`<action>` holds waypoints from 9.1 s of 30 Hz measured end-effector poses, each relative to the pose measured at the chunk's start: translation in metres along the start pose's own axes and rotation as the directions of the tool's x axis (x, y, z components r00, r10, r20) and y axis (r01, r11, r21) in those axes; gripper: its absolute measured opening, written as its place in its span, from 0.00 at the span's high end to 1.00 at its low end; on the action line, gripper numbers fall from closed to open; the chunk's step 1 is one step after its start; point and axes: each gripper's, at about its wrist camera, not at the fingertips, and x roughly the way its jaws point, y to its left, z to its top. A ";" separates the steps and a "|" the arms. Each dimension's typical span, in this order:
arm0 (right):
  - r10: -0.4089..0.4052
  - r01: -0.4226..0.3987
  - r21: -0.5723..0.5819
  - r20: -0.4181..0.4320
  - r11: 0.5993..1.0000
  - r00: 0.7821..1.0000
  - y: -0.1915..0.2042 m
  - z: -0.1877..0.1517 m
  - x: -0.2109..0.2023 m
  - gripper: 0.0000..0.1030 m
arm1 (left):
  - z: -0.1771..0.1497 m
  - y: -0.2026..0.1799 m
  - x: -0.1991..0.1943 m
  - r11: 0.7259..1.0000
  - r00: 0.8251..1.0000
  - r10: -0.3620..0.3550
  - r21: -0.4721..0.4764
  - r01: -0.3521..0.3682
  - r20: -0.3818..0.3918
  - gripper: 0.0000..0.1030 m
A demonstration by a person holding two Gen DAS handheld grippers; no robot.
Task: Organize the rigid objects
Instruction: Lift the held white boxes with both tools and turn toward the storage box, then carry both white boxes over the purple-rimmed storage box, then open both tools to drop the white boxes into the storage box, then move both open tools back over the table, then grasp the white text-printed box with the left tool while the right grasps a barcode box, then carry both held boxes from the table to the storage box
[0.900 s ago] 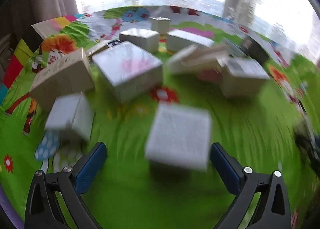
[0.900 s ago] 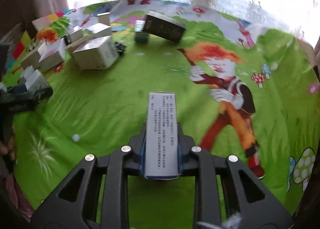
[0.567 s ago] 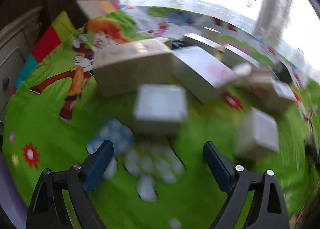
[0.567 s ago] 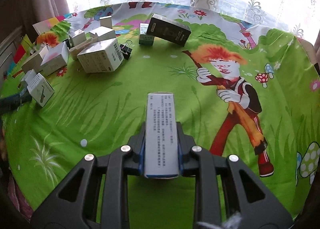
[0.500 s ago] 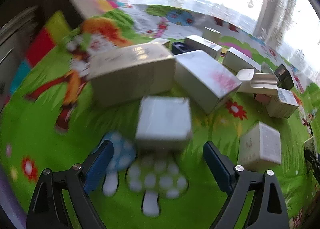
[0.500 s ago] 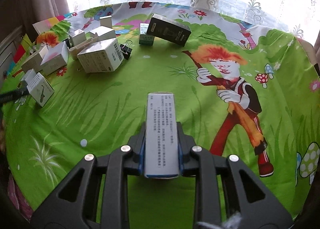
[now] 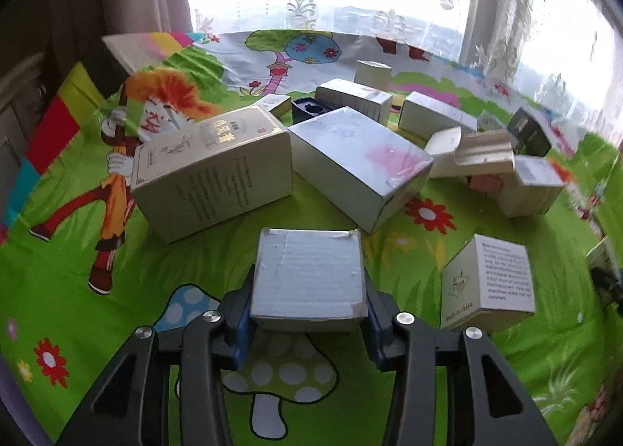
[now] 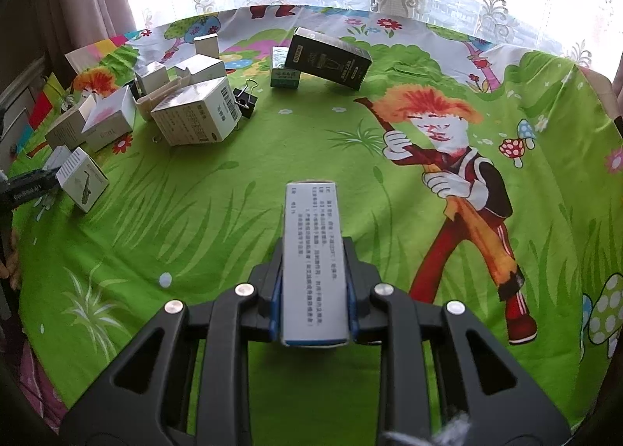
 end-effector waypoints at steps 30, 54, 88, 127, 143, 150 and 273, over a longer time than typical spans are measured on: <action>-0.143 0.125 0.074 0.655 0.989 0.742 0.067 -0.032 -0.195 0.72 | -0.033 -0.051 -0.206 0.996 0.776 -0.084 0.031 0.083 0.626 0.55; 0.078 0.052 -0.164 0.699 0.985 0.711 0.155 -0.039 -0.230 0.73 | -0.066 -0.004 -0.256 0.996 0.758 -0.029 -0.045 0.076 0.652 0.55; 0.665 -0.367 -0.753 0.122 0.546 0.737 0.422 -0.057 -0.205 0.73 | -0.181 0.209 -0.258 0.842 0.870 0.404 -0.487 -0.233 0.282 0.55; 0.522 -0.568 -0.581 -0.268 0.583 0.810 0.437 -0.054 -0.112 0.26 | -0.223 0.248 -0.197 0.714 0.937 0.286 -0.607 -0.349 -0.203 0.21; 0.155 -0.158 -0.077 -0.033 0.985 0.987 0.117 -0.009 -0.044 0.22 | -0.059 -0.004 -0.072 0.996 0.996 -0.070 -0.052 0.067 -0.054 0.21; 0.092 -0.092 -0.007 -0.032 0.996 0.995 0.077 -0.013 -0.027 0.22 | 0.002 -0.088 -0.009 0.996 0.997 -0.075 0.040 0.076 -0.010 0.21; -0.130 0.112 0.076 0.772 0.991 0.622 0.085 -0.036 -0.263 0.58 | -0.013 -0.092 -0.267 0.954 0.693 -0.301 0.220 0.206 0.655 0.58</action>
